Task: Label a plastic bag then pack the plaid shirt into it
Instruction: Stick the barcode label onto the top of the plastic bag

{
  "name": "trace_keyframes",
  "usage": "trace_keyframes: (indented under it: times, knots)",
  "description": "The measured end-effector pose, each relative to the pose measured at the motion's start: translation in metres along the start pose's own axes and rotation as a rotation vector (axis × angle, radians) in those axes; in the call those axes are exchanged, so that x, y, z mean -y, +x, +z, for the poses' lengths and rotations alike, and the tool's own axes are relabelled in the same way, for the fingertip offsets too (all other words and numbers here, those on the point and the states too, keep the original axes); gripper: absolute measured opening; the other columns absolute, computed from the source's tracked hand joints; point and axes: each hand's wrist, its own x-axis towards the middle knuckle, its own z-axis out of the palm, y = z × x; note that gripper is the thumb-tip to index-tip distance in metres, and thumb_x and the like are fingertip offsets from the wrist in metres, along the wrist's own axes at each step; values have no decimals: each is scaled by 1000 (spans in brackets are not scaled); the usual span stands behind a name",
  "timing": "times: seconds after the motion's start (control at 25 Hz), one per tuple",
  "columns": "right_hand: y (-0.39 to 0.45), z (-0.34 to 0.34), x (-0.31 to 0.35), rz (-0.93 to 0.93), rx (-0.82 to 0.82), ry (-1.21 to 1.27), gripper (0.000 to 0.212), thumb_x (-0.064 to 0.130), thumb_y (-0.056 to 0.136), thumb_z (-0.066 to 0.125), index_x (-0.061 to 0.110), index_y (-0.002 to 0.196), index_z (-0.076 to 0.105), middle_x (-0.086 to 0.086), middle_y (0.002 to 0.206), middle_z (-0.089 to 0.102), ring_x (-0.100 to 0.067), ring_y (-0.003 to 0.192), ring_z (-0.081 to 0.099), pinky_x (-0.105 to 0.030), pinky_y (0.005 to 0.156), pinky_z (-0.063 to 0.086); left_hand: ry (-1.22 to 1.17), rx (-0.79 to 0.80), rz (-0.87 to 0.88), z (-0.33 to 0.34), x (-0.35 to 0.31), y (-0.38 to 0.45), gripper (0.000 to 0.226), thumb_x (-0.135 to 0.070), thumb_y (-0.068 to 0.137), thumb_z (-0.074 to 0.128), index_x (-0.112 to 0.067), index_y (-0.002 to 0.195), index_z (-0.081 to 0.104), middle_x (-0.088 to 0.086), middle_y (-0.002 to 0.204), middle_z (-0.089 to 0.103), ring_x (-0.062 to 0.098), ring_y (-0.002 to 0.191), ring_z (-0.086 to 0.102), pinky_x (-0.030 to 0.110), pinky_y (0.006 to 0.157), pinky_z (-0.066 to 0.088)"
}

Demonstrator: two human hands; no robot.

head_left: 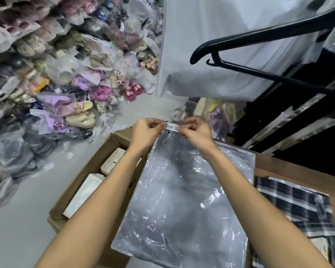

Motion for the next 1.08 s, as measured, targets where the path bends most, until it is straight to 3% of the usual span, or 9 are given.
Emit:
trace_keyframes:
  times: [0.12,0.32,0.56,0.64,0.76,0.88,0.96,1.08]
  knots:
    - [10,8,-16,43,-38,-59,26,4,81,81,13,96,62,-13,86,74,-16,64,65,-25,63,52,63,12,-32,10,14,13,7,-29,87,77,-25,89,82,-2,74,78,11,67,71,35,76,60]
    - [20,21,-24,19,-70,-246,26,14,79,84,19,91,62,-1,88,72,-17,85,69,-24,72,50,198,-35,-11,14,26,15,14,-31,86,76,-20,92,83,4,72,77,14,67,68,27,63,49]
    - [31,29,-31,83,-91,-315,29,19,77,85,25,86,58,4,88,68,-18,89,68,-31,80,52,219,-47,-42,23,38,24,17,-27,86,76,-15,96,82,7,82,79,14,80,71,23,73,51]
    - [31,30,-30,113,-92,-347,30,23,76,84,28,82,56,7,86,67,-16,85,66,-29,73,51,227,-64,-42,25,39,25,16,-26,86,76,-15,96,82,5,83,80,11,78,69,18,71,47]
    - [31,33,-28,120,-91,-412,29,27,77,83,29,83,54,15,78,60,-8,75,58,-19,56,37,256,-64,-27,26,40,26,14,-24,87,76,-14,95,82,6,83,79,11,76,68,16,70,45]
    - [30,32,-26,131,-102,-446,26,28,79,81,27,89,57,18,76,57,-8,75,55,-18,53,32,260,-51,-23,26,39,27,13,-23,87,76,-14,95,82,6,83,79,13,80,71,19,72,48]
    - [29,30,-27,137,-114,-465,25,30,78,79,27,90,57,16,79,59,-11,79,56,-21,55,35,274,-44,-15,27,37,26,12,-21,86,76,-13,94,82,7,84,79,15,81,72,21,73,50]
    - [26,29,-28,153,-123,-490,26,32,77,79,28,92,58,16,81,58,-13,85,57,-30,72,46,249,-25,-11,29,34,24,11,-14,85,74,-11,93,82,10,86,79,19,84,74,29,81,57]
